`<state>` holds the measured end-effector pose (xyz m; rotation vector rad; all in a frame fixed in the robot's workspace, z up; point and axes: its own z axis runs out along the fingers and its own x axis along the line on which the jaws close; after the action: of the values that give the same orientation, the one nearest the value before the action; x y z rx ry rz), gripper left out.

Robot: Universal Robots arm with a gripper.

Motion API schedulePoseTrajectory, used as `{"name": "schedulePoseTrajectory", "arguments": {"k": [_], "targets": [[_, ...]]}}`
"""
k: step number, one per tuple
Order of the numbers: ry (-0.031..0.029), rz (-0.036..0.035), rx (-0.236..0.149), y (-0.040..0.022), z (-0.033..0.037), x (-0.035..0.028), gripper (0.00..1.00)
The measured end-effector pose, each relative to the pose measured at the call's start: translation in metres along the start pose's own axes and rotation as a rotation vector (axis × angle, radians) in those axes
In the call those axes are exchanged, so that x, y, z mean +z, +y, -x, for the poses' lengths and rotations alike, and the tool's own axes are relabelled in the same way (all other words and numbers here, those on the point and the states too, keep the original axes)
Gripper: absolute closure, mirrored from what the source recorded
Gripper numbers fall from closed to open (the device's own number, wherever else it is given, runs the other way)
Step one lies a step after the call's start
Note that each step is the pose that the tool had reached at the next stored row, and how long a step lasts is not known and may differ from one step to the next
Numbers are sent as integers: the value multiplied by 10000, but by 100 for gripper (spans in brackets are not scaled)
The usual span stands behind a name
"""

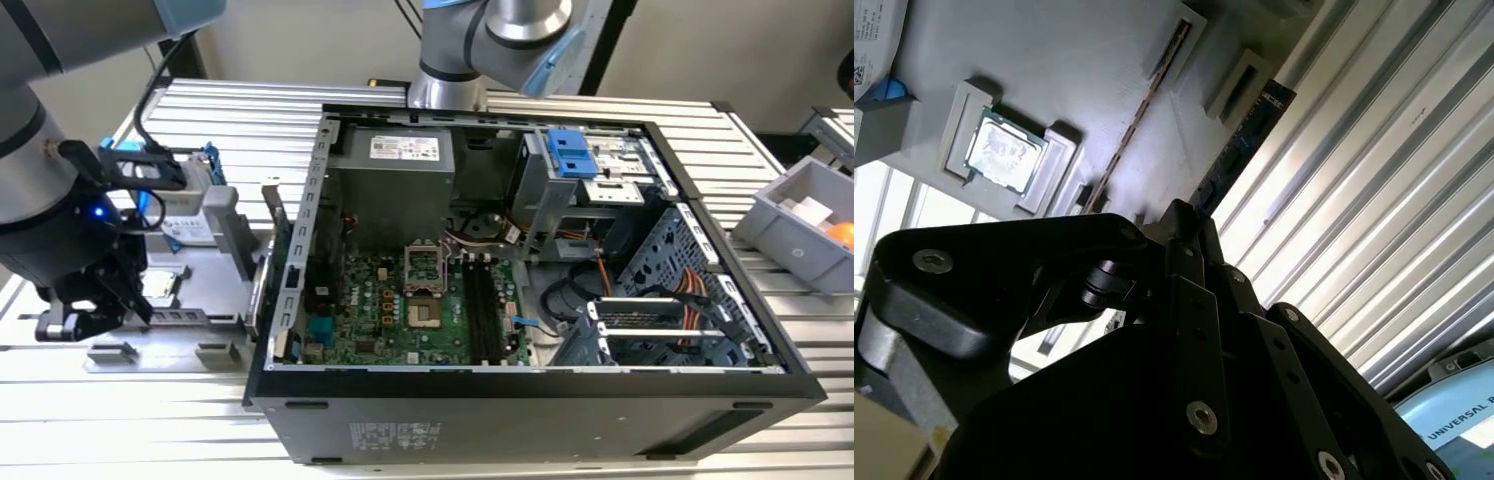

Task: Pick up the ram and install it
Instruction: 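Pick up the ram and move it above insertion slot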

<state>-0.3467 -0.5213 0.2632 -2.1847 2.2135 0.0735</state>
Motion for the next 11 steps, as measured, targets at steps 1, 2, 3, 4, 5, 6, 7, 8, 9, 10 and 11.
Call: {"name": "schedulePoseTrajectory", "arguments": {"k": [1, 2, 3, 4, 5, 6, 7, 8, 9, 10, 11], "targets": [[0, 0, 0, 0, 0, -4, 100], [0, 1, 0, 0, 0, -8, 100], [1, 1, 0, 0, 0, -12, 100], [0, 0, 0, 0, 1, -16, 100], [0, 0, 0, 0, 1, -20, 100], [1, 1, 0, 1, 1, -25, 100], [1, 1, 0, 1, 1, -29, 100], [0, 1, 0, 1, 2, -33, 100], [0, 0, 0, 1, 2, -37, 100], [-1, -1, 0, 0, 2, -41, 100], [-1, -1, 0, 0, 3, -44, 100]]}}
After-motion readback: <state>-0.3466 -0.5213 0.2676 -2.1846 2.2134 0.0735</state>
